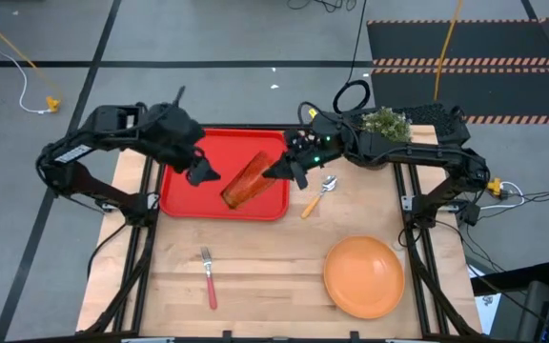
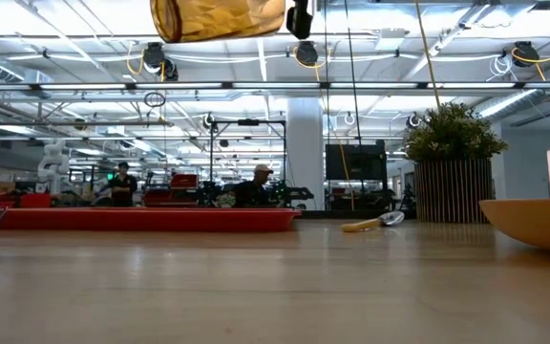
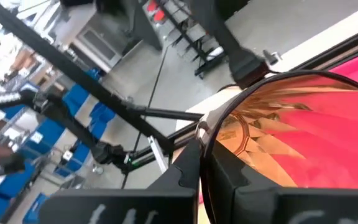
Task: Pick and place plate/cup/fork/spoon on tray
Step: Put the orange cup on the red tray
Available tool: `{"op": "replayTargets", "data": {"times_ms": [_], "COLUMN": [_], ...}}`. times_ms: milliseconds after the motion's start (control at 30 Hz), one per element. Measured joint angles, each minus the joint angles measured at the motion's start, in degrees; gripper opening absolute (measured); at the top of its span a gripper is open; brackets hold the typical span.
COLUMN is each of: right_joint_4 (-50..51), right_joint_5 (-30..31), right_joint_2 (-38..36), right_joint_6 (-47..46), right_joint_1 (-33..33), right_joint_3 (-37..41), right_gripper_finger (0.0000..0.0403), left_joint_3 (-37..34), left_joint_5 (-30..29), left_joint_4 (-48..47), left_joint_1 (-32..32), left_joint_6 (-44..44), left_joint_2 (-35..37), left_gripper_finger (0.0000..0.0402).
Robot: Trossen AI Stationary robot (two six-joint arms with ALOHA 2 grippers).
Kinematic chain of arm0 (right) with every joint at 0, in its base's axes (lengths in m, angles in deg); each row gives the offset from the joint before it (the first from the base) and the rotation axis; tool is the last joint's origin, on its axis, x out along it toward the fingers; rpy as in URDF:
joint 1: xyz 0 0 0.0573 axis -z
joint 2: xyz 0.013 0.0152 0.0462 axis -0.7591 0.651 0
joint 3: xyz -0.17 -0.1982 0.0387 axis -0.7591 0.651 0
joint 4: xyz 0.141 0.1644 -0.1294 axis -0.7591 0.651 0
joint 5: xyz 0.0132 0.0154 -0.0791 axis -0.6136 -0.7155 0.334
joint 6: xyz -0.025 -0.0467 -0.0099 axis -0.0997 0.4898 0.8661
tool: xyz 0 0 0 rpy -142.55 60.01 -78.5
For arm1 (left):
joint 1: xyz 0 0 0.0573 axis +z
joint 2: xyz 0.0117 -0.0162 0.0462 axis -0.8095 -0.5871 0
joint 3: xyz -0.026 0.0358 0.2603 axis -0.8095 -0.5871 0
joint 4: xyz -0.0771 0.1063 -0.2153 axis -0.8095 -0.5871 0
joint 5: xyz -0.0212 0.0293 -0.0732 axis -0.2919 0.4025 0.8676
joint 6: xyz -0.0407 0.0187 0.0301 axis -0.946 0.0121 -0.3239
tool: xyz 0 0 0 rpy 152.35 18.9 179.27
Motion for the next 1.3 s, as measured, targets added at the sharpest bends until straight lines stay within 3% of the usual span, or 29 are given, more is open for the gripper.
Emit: {"op": "replayTargets", "data": {"times_ms": [133,200,400,633,1000,1300], "right_joint_4": [0.02,-0.23,-1.31,-1.38,-1.44,-2.99], "right_joint_5": [-0.48,-2.06,-6.01,-10.76,-10.92,-11.11], "right_joint_2": [0.0,0.0,0.0,0.0,0.0,-0.02], "right_joint_6": [-1.48,-2.03,-3.14,-5.33,-6.35,-6.59], "right_joint_1": [1.43,2.13,3.87,5.52,6.07,6.05], "right_joint_3": [0.0,0.02,0.0,0.02,0.03,0.04], "right_gripper_finger": [0.0002,0.0002,0.0002,0.0002,0.0002,0.0002], "left_joint_3": [-3.39,-6.18,-13.55,-17.28,-22.63,-26.71], "left_joint_5": [0.58,2.27,3.86,2.47,4.52,6.46], "left_joint_4": [1.28,3.31,13.24,18.69,20.22,32.11], "left_joint_1": [-0.74,-0.64,-0.64,-0.66,-0.84,-2.66], "left_joint_6": [0.42,0.47,3.44,8.81,13.39,12.5], "left_joint_2": [-0.49,-0.61,-0.63,-0.61,-0.54,-0.57], "left_gripper_finger": [0.0379,0.0393,0.0375,0.0397,0.04,0.0399]}}
